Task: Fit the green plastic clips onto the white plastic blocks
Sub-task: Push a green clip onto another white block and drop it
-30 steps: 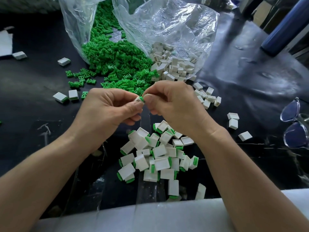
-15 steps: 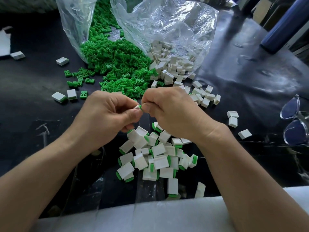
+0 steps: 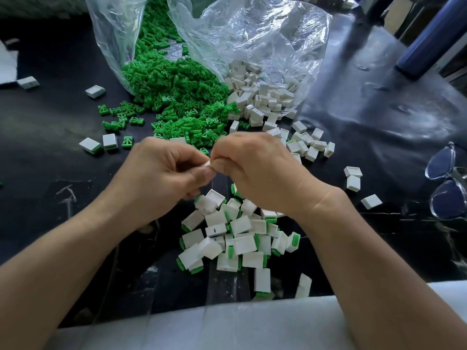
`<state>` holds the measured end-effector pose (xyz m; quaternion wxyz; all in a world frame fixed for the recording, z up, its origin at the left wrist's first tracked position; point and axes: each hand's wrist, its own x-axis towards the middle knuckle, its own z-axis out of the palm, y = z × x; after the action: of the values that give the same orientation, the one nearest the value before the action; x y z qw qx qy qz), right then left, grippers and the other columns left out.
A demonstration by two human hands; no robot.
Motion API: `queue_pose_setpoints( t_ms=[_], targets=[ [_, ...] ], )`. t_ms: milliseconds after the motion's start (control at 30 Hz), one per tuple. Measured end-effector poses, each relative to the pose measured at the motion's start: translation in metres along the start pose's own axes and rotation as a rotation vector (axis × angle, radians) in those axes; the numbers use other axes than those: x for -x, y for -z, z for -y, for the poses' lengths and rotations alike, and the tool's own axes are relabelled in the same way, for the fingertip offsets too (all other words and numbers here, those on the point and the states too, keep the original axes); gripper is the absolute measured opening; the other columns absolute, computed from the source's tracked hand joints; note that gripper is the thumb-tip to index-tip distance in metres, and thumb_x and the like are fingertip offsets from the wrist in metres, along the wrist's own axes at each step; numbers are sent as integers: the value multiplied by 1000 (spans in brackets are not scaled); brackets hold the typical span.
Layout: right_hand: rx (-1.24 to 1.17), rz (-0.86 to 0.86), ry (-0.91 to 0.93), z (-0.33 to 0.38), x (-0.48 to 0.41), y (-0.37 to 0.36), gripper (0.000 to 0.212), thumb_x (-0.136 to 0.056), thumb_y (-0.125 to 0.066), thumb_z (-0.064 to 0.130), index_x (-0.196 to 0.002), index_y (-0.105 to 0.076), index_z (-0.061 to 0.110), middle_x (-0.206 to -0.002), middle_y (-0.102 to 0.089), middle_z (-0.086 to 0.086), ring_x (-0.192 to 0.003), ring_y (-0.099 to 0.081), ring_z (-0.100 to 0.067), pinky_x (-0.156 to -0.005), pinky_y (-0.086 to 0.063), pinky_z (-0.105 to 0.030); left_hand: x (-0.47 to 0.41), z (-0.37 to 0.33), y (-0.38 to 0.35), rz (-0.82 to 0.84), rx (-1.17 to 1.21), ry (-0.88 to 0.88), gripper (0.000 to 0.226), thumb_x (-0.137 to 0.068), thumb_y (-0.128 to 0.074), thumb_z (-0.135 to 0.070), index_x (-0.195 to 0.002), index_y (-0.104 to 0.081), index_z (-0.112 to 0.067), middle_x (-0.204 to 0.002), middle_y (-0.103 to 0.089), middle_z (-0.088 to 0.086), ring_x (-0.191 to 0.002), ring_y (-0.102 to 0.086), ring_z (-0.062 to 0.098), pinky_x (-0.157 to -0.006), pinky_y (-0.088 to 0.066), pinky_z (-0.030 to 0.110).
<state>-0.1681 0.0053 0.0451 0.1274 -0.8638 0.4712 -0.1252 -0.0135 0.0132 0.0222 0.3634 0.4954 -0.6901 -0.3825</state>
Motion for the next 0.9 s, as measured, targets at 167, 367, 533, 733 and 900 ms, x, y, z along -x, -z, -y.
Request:
queue_pose_setpoints(
  t_ms=[167,367,533,733,900],
  targets=[
    [-745,-125,-281,-8,-1,4,39,-96,-43,30,-74,-62,4,-64,-59,-3,-59,-55,-13,-54,-45,-24,-5,-6,1,-52,372,93,9,-63,-66,-23,-70,-70,-18,-63,-70,2,-53,-63,7,-47,-50,18],
    [-1279,170,-417,-4,-5,0,57,-90,-27,53,-80,-60,8,-73,-64,-5,-62,-59,-14,-57,-43,-22,-6,-6,1,-129,486,79,19,-55,-69,-23,-73,-70,-17,-77,-71,-5,-69,-65,3,-66,-52,15],
    [-1406,291,-391,3,-5,-2,59,-92,-22,53,-75,-56,8,-67,-60,-4,-55,-55,-10,-50,-39,-19,-6,-6,1,-94,492,75,23,-59,-68,-20,-80,-69,-12,-96,-71,1,-85,-66,8,-79,-54,20],
    [-1448,239,-419,9,-4,-3,49,-96,-28,43,-71,-49,7,-60,-50,-4,-51,-45,-12,-48,-35,-20,-2,-9,0,23,552,-5,27,-64,-67,-20,-89,-74,-13,-62,-65,5,-50,-58,12,-52,-51,21],
    [-1516,249,-434,12,-3,-1,42,-96,-31,39,-70,-48,9,-62,-44,-3,-53,-39,-11,-48,-32,-20,-4,-7,1,14,547,-36,19,-60,-69,-26,-76,-77,-20,-62,-67,3,-52,-60,10,-53,-51,19]
  ],
)
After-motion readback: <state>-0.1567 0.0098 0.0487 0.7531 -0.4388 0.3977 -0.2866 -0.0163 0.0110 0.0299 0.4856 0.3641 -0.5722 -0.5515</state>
